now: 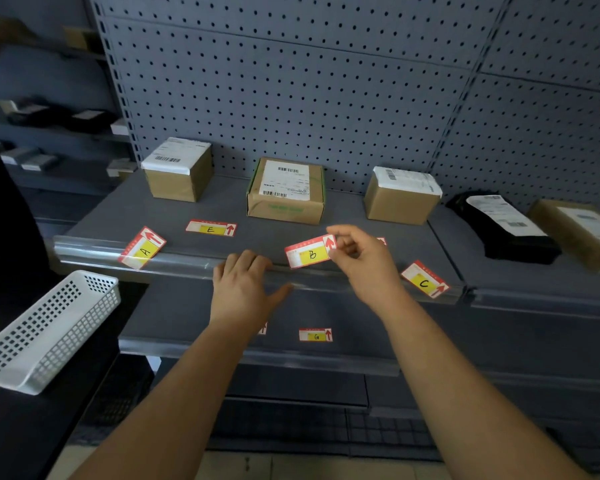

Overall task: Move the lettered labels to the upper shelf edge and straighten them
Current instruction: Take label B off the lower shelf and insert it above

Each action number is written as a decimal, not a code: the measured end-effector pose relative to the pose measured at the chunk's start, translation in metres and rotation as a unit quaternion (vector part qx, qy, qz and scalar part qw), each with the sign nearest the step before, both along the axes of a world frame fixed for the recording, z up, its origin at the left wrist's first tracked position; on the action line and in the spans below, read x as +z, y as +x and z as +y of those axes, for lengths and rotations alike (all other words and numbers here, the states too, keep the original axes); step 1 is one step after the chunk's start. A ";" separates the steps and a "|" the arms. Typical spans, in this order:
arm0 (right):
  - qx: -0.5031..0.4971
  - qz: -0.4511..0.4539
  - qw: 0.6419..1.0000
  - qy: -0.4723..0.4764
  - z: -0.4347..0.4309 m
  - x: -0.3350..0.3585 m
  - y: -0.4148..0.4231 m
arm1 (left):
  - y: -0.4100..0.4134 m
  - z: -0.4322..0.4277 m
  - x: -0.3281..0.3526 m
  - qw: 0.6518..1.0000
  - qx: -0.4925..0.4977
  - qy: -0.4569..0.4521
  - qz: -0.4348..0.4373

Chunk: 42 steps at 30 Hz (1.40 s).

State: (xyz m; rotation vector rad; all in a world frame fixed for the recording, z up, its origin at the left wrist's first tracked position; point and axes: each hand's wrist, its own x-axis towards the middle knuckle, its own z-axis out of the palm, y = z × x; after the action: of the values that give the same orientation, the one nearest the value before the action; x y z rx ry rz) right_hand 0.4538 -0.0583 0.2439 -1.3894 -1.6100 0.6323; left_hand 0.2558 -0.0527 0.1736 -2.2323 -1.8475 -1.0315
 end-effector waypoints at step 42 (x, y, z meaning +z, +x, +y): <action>0.060 -0.288 0.952 0.078 0.004 -0.010 -0.027 | -0.021 -0.006 0.012 0.993 -0.060 -0.097 0.003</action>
State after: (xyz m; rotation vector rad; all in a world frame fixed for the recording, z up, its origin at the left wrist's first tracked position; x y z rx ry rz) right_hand 0.4267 -0.0543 0.2337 -1.4416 -2.1633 0.1547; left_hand 0.2344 -0.0587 0.1858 -2.4793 -1.9065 -0.8950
